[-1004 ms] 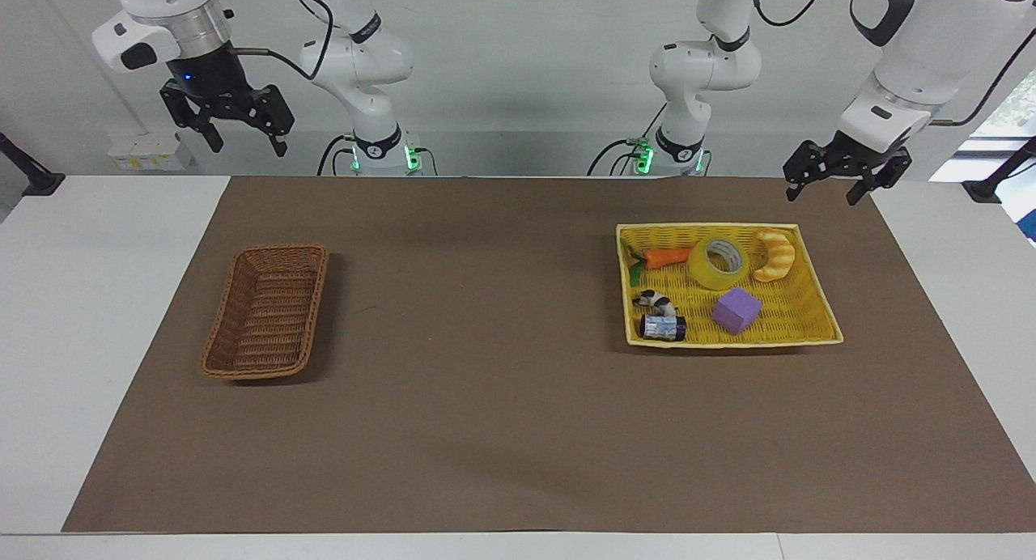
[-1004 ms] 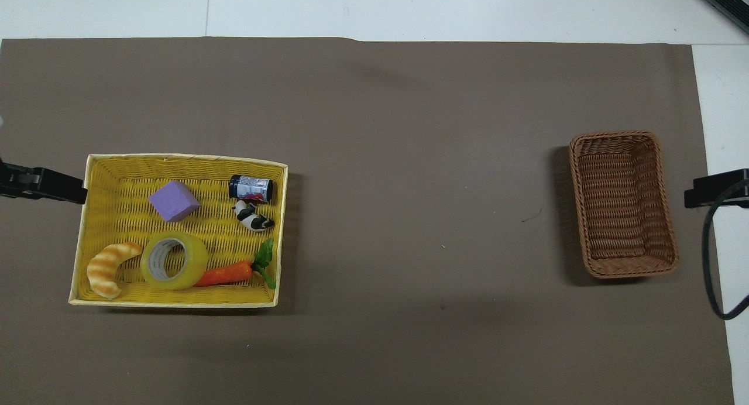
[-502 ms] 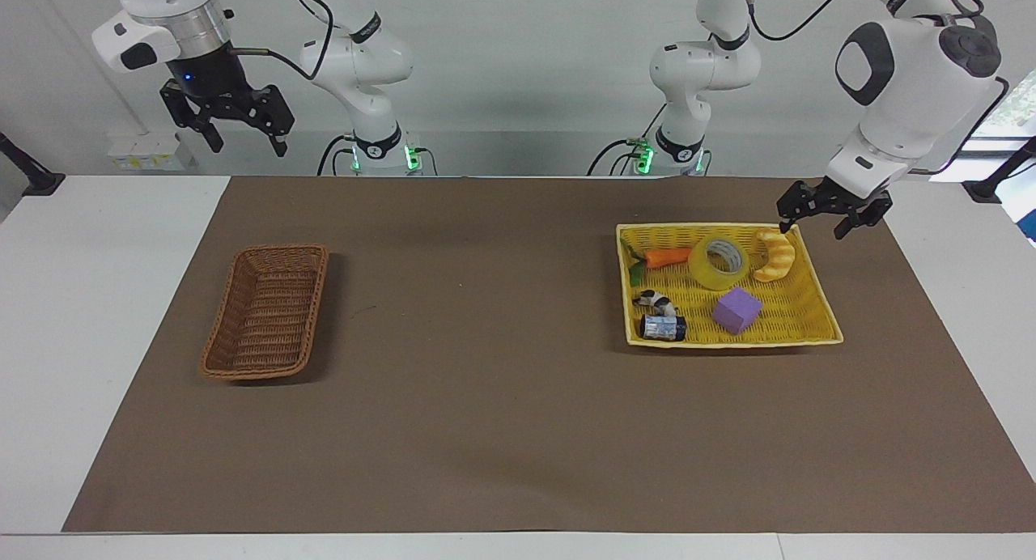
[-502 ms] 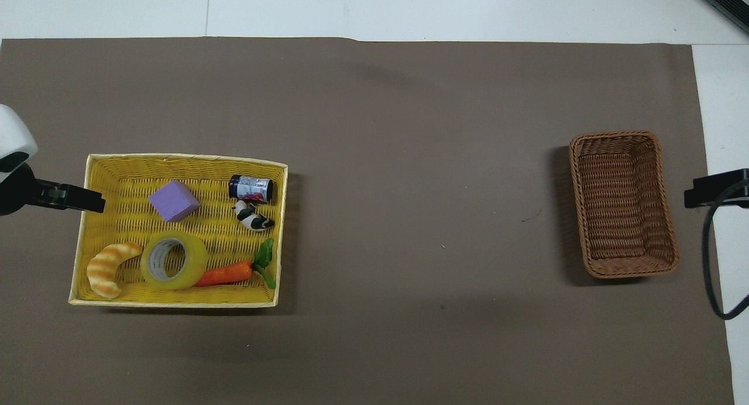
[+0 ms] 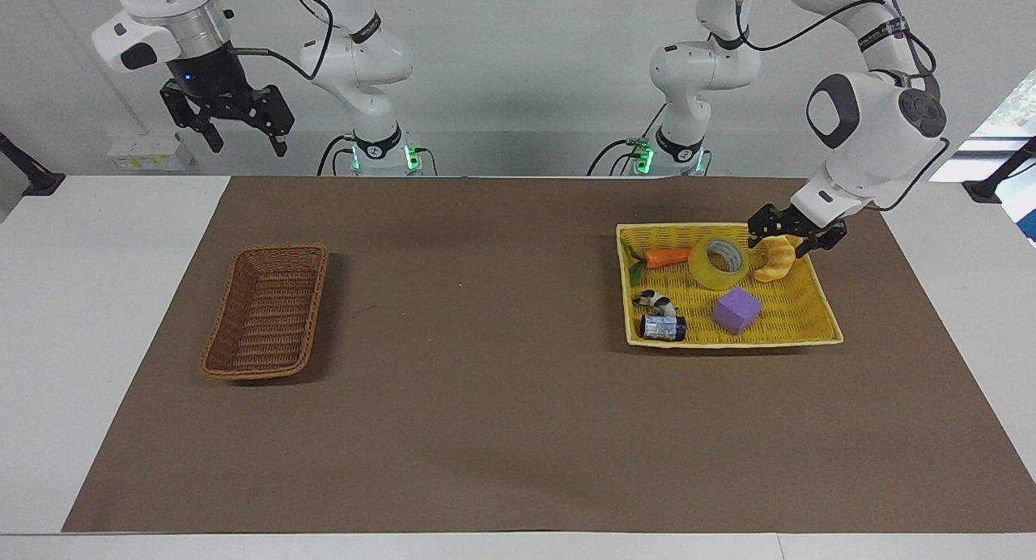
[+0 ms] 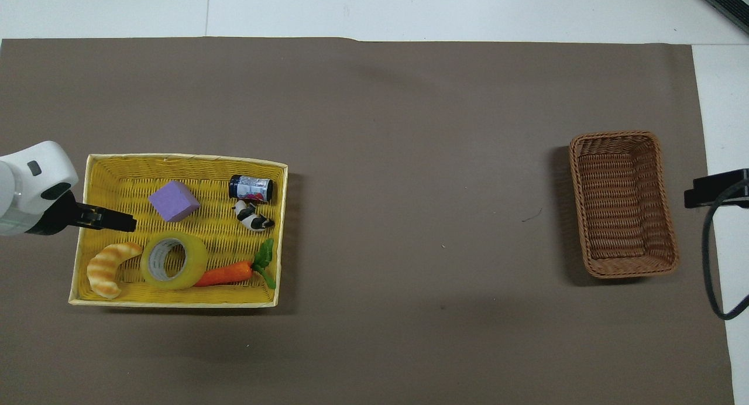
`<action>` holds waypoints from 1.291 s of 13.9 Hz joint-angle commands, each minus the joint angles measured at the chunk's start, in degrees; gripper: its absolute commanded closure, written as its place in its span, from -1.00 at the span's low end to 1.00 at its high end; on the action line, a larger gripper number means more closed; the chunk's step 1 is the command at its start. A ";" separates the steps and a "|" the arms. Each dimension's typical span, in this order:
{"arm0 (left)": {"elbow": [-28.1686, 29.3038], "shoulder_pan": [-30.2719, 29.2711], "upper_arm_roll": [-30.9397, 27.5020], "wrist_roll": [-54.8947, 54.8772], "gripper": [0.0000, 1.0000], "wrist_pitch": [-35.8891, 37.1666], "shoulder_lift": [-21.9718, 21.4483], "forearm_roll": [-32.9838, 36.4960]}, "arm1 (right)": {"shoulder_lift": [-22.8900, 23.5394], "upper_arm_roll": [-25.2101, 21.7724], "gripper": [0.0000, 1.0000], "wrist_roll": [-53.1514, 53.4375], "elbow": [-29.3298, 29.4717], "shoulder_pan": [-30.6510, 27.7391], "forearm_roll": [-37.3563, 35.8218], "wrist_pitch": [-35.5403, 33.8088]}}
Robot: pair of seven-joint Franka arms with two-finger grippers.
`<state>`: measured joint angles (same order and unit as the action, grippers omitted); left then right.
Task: Move tape to another basket
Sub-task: 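Reach the left gripper into the yellow basket and grasp the tape roll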
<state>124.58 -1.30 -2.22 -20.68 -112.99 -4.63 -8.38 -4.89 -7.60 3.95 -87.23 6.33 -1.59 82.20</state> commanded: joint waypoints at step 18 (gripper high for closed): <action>-3.81 -1.69 0.02 1.85 1.00 1.45 3.48 -4.63 | -0.20 0.40 -1.00 -1.66 -0.04 -0.79 0.62 -0.55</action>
<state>125.36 -2.48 -2.11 -21.46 -115.37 -2.03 -12.33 -4.89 -7.60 3.95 -87.23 6.33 -1.59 82.20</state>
